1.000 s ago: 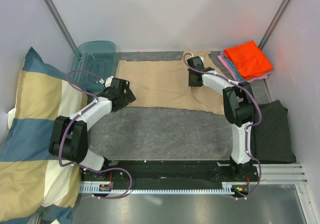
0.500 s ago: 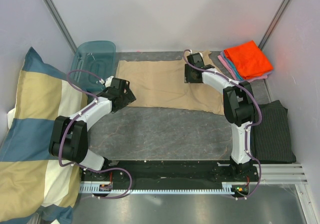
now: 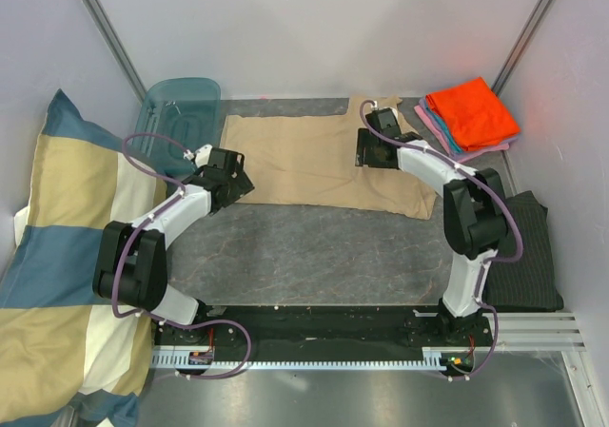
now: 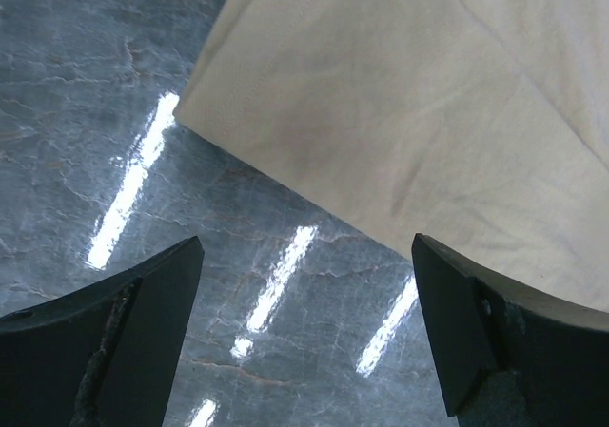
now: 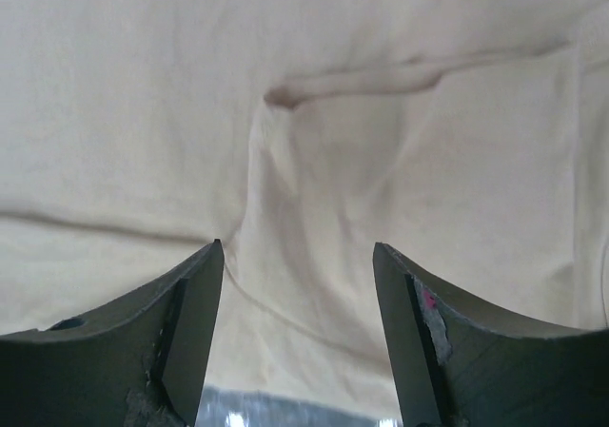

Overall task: Fold and stack the t-shirts
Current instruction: Fold the flattened tshirt in 1/3 of the way

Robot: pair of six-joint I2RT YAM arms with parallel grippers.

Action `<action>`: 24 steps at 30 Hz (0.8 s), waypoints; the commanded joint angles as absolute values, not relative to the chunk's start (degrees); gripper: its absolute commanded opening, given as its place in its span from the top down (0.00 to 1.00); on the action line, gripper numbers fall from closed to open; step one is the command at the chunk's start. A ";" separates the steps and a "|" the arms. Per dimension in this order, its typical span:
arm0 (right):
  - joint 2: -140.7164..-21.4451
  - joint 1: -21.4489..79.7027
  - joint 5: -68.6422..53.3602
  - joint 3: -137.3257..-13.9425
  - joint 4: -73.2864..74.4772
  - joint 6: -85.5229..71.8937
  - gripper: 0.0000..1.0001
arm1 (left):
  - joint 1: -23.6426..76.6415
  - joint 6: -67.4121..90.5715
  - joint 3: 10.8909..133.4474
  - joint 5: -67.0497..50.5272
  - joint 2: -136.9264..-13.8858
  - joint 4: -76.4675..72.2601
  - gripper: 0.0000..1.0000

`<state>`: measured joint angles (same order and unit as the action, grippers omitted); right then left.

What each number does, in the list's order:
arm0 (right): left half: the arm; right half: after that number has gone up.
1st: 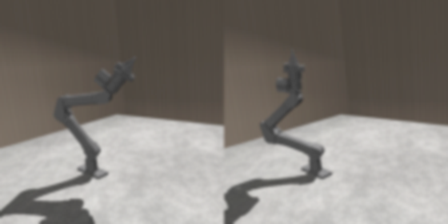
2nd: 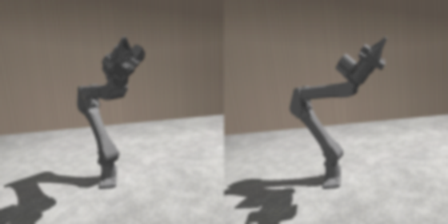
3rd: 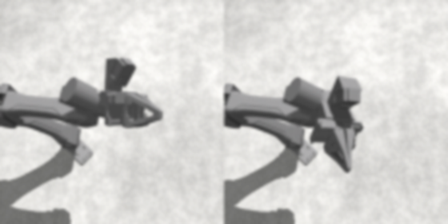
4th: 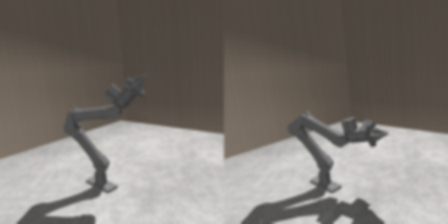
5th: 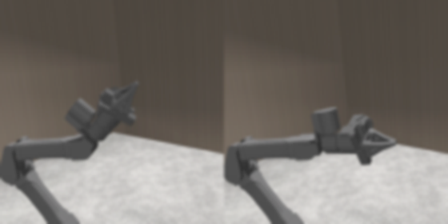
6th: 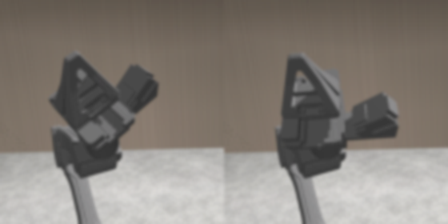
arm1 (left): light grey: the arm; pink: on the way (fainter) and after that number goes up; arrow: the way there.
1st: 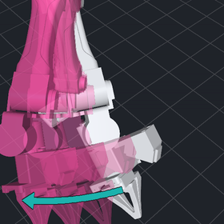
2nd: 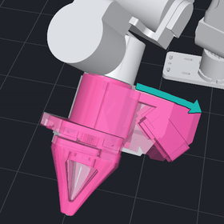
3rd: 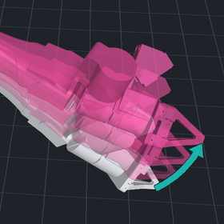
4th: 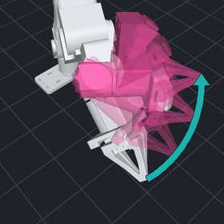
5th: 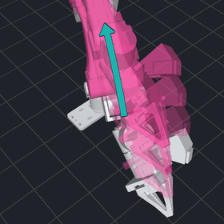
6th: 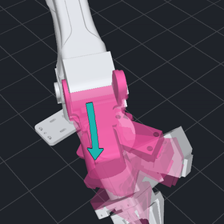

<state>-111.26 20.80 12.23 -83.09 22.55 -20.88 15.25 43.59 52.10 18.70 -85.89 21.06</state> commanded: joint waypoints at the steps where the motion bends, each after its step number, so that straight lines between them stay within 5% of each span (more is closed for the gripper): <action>1: -102.67 21.18 9.23 -76.92 23.20 -23.82 0.27 | 14.68 44.12 53.61 22.24 -87.71 17.85 0.05; 18: -87.10 21.97 10.11 -60.38 21.53 -25.14 0.26 | 9.14 40.34 64.78 27.77 -89.30 18.98 0.14; 24: -87.36 21.97 9.76 -59.77 21.36 -25.58 0.27 | 8.17 40.96 62.76 28.04 -89.12 19.34 0.25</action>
<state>-88.55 21.65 10.13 -60.38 22.94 -24.64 8.56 42.28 63.09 25.63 -90.94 20.01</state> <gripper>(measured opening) 0.735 0.787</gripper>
